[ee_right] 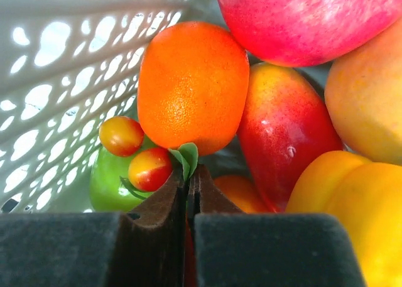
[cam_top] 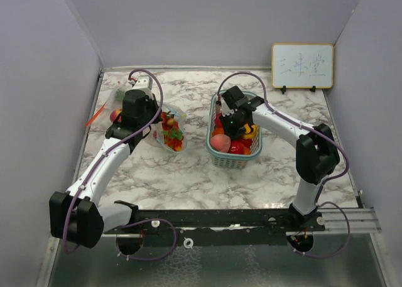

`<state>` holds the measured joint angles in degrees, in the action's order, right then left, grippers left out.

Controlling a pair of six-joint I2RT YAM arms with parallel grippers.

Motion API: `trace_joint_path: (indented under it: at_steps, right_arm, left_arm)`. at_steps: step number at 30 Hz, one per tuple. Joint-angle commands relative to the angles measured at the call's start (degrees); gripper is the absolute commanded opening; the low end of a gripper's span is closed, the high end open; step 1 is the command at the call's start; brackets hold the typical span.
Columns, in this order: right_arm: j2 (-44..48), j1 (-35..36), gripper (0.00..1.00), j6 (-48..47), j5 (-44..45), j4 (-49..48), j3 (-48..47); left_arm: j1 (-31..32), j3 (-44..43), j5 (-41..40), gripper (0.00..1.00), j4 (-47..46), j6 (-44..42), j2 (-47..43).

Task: Place the food in the zip-top bag and seal the zipper
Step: Pick up the fake fruit from the bin, then place the fake fruit in the zipper food storage bag.

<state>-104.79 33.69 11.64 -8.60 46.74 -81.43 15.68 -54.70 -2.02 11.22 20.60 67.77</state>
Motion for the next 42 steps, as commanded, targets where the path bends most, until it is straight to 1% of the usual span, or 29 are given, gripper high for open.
trace_joint_path:
  at_steps: [1, 4, 7, 10, 15, 17, 20, 24, 26, 30, 33, 37, 42]
  right_arm:
    - [0.9, 0.2, 0.01, -1.4, 2.7, 3.0, -7.1]
    - [1.9, -0.7, 0.01, -1.3, 4.1, 4.0, -15.1]
    - [2.3, -2.0, 0.01, -0.2, 1.6, 3.6, -21.1]
    - [2.5, -2.7, 0.01, 0.7, 0.1, 3.4, -23.1]
    - [3.4, -4.0, 0.01, 0.9, -1.7, 3.4, -22.9]
    - [4.1, -4.5, 0.01, 0.5, -3.9, 2.8, -23.3]
    - [4.6, -4.7, 0.01, -0.2, -10.8, 0.7, -24.1]
    - [6.6, -4.6, 0.01, -1.6, -23.8, -3.8, -23.8]
    - [7.3, -4.4, 0.01, -0.7, -29.4, -5.3, -24.1]
    - [7.1, -2.8, 0.01, 0.2, -35.5, -5.9, -25.9]
    - [7.1, -1.1, 0.01, 0.8, -36.4, -6.6, -25.4]
    - [6.9, 2.0, 0.01, 0.8, -34.6, -8.0, -24.0]
    - [7.2, 3.9, 0.01, 2.1, -28.9, -14.8, -16.9]
  left_arm:
    - [-0.5, -0.2, 0.4, 0.0, -2.4, 0.0, -1.0]
    - [-0.5, 0.4, 1.0, 0.0, -3.1, 0.7, -1.1]
    - [-0.5, 0.7, 1.7, 0.0, -3.6, 1.1, -1.0]
    - [-0.5, 0.7, 1.6, 0.0, -3.5, 1.0, -1.0]
    - [-0.5, 0.4, 1.7, 0.0, -3.5, 0.7, -0.8]
    - [-0.5, 0.3, 2.1, 0.0, -3.7, 0.7, -0.4]
    - [-0.5, -0.8, 3.8, 0.0, -4.1, 0.9, 0.8]
    - [-0.5, -3.1, 6.5, 0.0, -4.9, 1.2, 3.4]
    - [-0.5, -4.2, 7.5, 0.0, -4.9, 1.6, 5.0]
    - [-0.5, -6.0, 11.0, 0.0, -5.2, 2.9, 7.2]
    - [-0.5, -7.6, 12.4, 0.0, -4.4, 3.2, 8.0]
    - [-0.5, -9.3, 14.8, 0.0, -3.6, 3.5, 8.5]
    - [-0.4, -8.5, 17.6, 0.0, -3.6, 4.6, 8.1]
